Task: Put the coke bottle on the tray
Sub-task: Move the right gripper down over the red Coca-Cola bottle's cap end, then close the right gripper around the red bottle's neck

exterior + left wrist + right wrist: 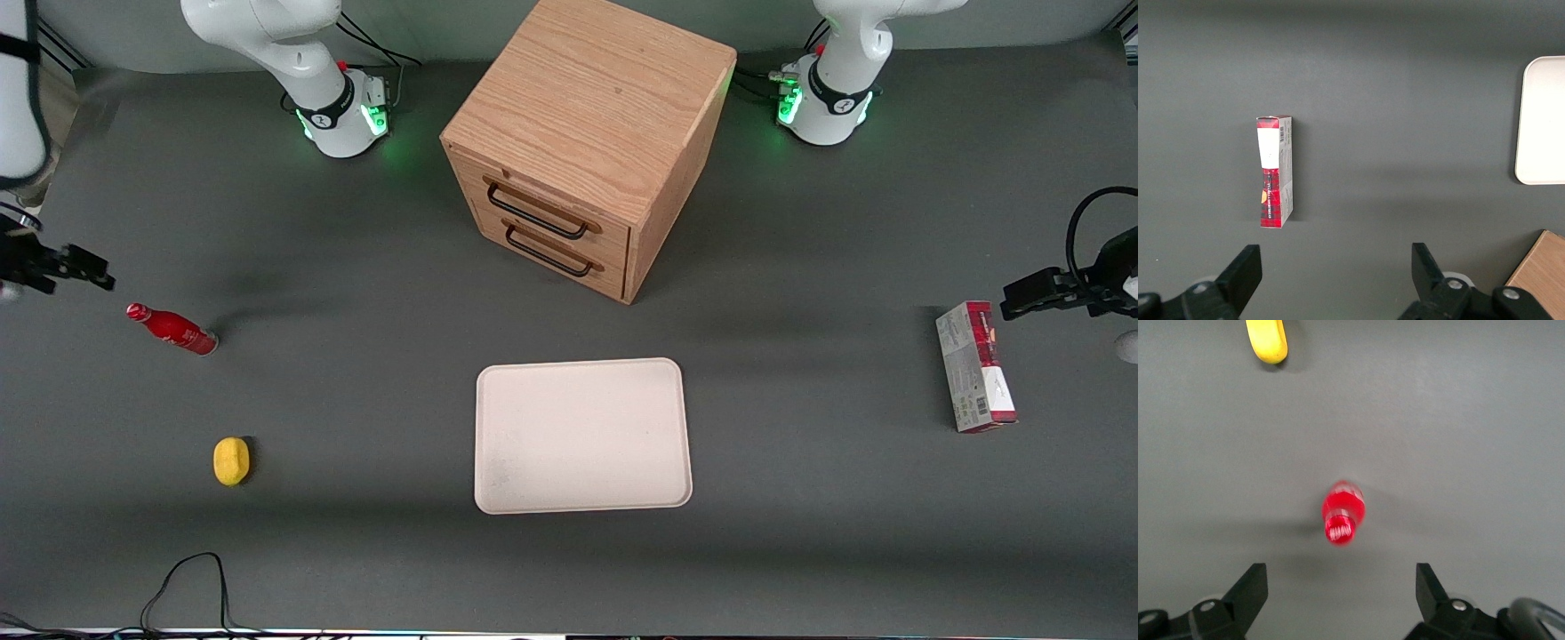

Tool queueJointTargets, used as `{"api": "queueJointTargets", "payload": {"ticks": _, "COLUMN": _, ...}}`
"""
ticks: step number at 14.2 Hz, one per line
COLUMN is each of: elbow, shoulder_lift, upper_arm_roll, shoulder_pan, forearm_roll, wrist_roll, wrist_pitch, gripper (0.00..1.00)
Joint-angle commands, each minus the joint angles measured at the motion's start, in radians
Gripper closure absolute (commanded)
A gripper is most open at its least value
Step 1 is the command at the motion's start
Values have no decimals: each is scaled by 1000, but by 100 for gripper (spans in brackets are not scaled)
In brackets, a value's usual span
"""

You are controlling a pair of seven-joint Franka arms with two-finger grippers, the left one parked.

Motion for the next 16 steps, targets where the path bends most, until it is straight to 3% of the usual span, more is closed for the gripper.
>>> {"api": "queueJointTargets", "payload": {"ticks": 1, "elbow": 0, "shoulder_lift": 116, "upper_arm_roll": -12, "shoulder_pan": 7, "forearm_roll": 137, "wrist_roll": -106, "wrist_pitch": 76, "gripper": 2}}
{"api": "queueJointTargets", "payload": {"ticks": 3, "elbow": -28, "shoulder_lift": 162, "upper_arm_roll": -14, "shoulder_pan": 5, "forearm_roll": 206, "wrist_roll": -164, "wrist_pitch": 130, "gripper": 3}}
{"api": "queueJointTargets", "payload": {"ticks": 7, "elbow": -77, "shoulder_lift": 162, "upper_arm_roll": -24, "shoulder_pan": 7, "forearm_roll": 211, "wrist_roll": -180, "wrist_pitch": 183, "gripper": 9}}
{"api": "queueJointTargets", "payload": {"ticks": 9, "elbow": -77, "shoulder_lift": 167, "upper_arm_roll": -31, "shoulder_pan": 7, "forearm_roll": 211, "wrist_roll": -186, "wrist_pitch": 183, "gripper": 28}}
{"api": "queueJointTargets", "payload": {"ticks": 11, "elbow": -77, "shoulder_lift": 167, "upper_arm_roll": -32, "shoulder_pan": 7, "forearm_roll": 211, "wrist_roll": -184, "wrist_pitch": 181, "gripper": 69}}
{"api": "queueJointTargets", "payload": {"ticks": 12, "elbow": -77, "shoulder_lift": 167, "upper_arm_roll": -31, "shoulder_pan": 7, "forearm_roll": 211, "wrist_roll": -184, "wrist_pitch": 178, "gripper": 83}}
{"api": "queueJointTargets", "payload": {"ticks": 14, "elbow": -73, "shoulder_lift": 165, "upper_arm_roll": -29, "shoulder_pan": 11, "forearm_roll": 211, "wrist_roll": -169, "wrist_pitch": 173, "gripper": 100}}
{"api": "queueJointTargets", "payload": {"ticks": 16, "elbow": -48, "shoulder_lift": 161, "upper_arm_roll": 0, "shoulder_pan": 18, "forearm_roll": 210, "wrist_roll": -116, "wrist_pitch": 166, "gripper": 100}}
